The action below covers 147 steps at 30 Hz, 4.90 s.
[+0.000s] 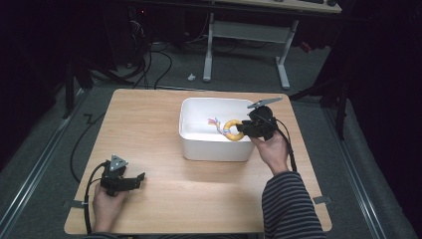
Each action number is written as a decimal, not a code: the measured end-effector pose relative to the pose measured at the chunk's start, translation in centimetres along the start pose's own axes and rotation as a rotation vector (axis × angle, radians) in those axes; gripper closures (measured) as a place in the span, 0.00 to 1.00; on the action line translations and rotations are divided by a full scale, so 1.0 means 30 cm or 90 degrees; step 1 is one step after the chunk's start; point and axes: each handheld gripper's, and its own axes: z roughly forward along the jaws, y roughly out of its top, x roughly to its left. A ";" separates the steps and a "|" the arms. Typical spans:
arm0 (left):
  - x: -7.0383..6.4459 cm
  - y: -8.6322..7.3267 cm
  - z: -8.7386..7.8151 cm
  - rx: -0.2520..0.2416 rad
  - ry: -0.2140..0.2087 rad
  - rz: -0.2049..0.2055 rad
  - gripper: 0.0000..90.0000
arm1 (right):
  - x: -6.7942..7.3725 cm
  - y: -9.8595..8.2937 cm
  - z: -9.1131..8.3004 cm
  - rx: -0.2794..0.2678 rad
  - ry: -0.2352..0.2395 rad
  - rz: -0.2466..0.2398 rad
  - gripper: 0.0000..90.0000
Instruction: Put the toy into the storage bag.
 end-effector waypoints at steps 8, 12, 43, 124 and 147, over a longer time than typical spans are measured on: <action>0.001 0.000 0.000 -0.002 0.000 -0.002 0.17 | 0.000 0.002 0.002 -0.001 0.000 0.002 0.77; 0.000 0.000 0.000 0.000 0.000 0.000 0.17 | -0.001 0.003 0.011 0.007 -0.007 0.001 0.77; 0.000 0.000 0.000 -0.002 0.001 -0.002 0.18 | -0.011 -0.058 -0.025 -0.040 -0.006 0.017 0.56; -0.003 0.000 0.000 0.001 0.005 0.003 0.18 | -0.104 -0.443 -0.359 -0.157 -0.013 0.097 0.55; -0.003 0.000 0.000 0.000 0.006 0.003 0.18 | -0.080 -0.540 -0.240 -0.143 0.003 0.114 0.52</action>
